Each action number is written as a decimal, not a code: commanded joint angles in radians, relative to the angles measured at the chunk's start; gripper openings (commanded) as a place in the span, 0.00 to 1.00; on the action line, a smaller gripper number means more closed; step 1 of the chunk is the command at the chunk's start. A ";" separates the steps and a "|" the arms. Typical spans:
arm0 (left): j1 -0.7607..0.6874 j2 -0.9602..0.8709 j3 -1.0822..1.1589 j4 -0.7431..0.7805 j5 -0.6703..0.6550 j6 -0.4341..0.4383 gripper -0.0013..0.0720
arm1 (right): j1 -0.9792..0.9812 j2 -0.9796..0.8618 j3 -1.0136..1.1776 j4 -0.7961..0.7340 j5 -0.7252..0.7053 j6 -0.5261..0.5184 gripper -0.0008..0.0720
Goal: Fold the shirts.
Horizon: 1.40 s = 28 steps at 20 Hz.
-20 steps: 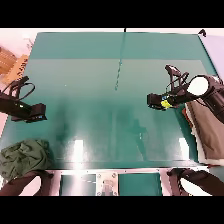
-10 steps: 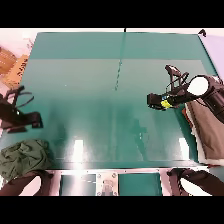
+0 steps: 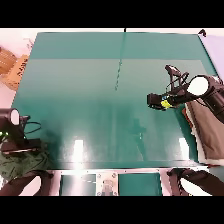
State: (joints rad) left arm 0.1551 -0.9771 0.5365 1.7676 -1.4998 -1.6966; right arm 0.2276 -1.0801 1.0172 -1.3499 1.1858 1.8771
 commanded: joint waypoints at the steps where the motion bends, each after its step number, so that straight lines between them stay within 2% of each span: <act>1: 0.001 -0.002 -0.067 0.033 0.064 0.051 0.06 | 0.001 0.001 -0.001 0.000 0.000 0.000 0.03; 4: 0.001 -0.002 -0.007 0.034 0.053 0.091 0.05 | 0.001 0.001 -0.001 0.000 0.000 0.000 0.03; 6: 0.001 -0.002 0.125 0.010 0.035 0.108 0.05 | 0.001 0.001 -0.001 0.000 0.000 0.000 0.03; 9: -0.002 0.000 0.428 -0.212 0.017 0.189 0.05 | 0.001 0.001 -0.001 0.000 0.000 0.000 0.03; 10: -0.016 0.000 0.528 -0.294 0.025 0.187 0.05 | 0.001 0.001 -0.001 0.000 0.000 0.000 0.03; 13: -0.146 -0.001 0.762 -0.489 0.113 0.187 0.05 | 0.001 0.001 -0.001 0.000 0.000 0.000 0.03; 16: -0.335 -0.008 0.808 -0.582 0.267 0.179 0.05 | 0.001 0.000 -0.001 0.000 -0.005 0.000 0.03; 21: -0.631 -0.171 0.808 -0.605 0.441 0.187 0.05 | 0.001 0.000 -0.001 0.000 -0.017 0.000 0.03; 22: -0.660 -0.220 0.808 -0.607 0.445 0.187 0.09 | 0.001 0.000 -0.001 0.000 -0.017 0.000 0.03; 23: -0.678 -0.273 0.808 -0.611 0.436 0.179 0.55 | 0.001 0.001 -0.001 0.000 -0.014 0.000 0.03; 24: -0.679 -0.318 0.809 -0.619 0.414 0.147 0.78 | 0.001 0.001 -0.001 0.000 -0.003 -0.001 0.03; 25: -0.674 -0.343 0.809 -0.618 0.385 0.134 0.78 | 0.000 0.001 0.000 -0.001 0.015 -0.007 0.03; 27: -0.625 -0.348 0.816 -0.616 0.309 0.130 0.78 | -0.011 0.000 0.013 -0.022 0.019 -0.092 0.04; 28: -0.581 -0.343 0.837 -0.616 0.246 0.122 0.78 | -0.033 0.000 0.026 -0.023 0.019 -0.110 0.19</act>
State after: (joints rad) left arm -0.4637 -1.2839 1.3521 1.1542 -1.1522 -1.5490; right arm 0.2176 -1.0801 1.0267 -1.3540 1.1931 1.8336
